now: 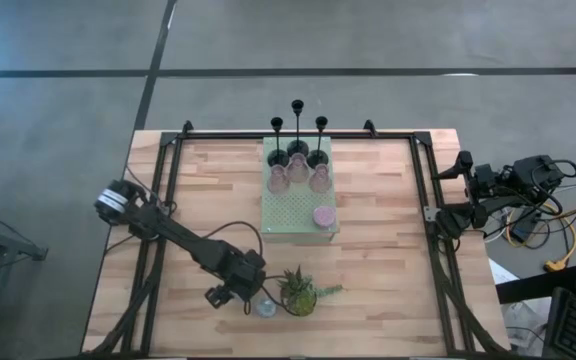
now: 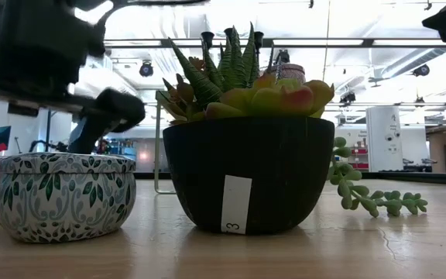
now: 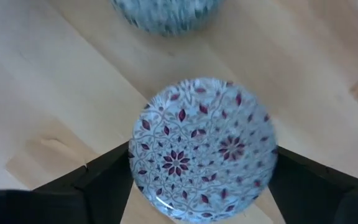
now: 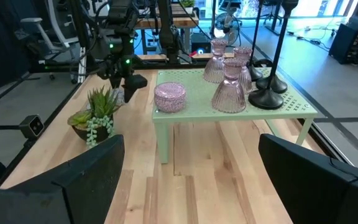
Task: Pick & Place candle stick holders
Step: Put the red patterned scented candle on the shelf
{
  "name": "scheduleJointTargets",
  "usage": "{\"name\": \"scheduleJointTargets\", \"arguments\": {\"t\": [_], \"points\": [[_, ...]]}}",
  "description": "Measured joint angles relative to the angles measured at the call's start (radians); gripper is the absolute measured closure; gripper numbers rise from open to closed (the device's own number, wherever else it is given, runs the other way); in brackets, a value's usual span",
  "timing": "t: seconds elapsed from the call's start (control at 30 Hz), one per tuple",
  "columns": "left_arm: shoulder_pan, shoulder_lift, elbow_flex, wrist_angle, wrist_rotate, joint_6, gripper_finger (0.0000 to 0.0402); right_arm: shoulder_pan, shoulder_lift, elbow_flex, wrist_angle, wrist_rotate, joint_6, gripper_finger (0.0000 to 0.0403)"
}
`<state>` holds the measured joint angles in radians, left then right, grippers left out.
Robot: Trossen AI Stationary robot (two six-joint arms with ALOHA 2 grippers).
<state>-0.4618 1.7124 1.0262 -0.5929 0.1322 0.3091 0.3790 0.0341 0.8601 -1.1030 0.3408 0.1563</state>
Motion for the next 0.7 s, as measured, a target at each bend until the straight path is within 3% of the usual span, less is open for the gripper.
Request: {"name": "scheduleJointTargets", "arguments": {"t": [0.47,0.7], "points": [[0.000,0.036,0.017,-0.040,-0.048,0.004,0.0161,0.000,0.000,0.000,0.000,0.000,0.000,0.0037],[0.000,0.036,0.015,-0.043,-0.049,-0.016,0.0169,0.000,0.000,0.000,0.000,0.000,0.000,0.0037]]}}
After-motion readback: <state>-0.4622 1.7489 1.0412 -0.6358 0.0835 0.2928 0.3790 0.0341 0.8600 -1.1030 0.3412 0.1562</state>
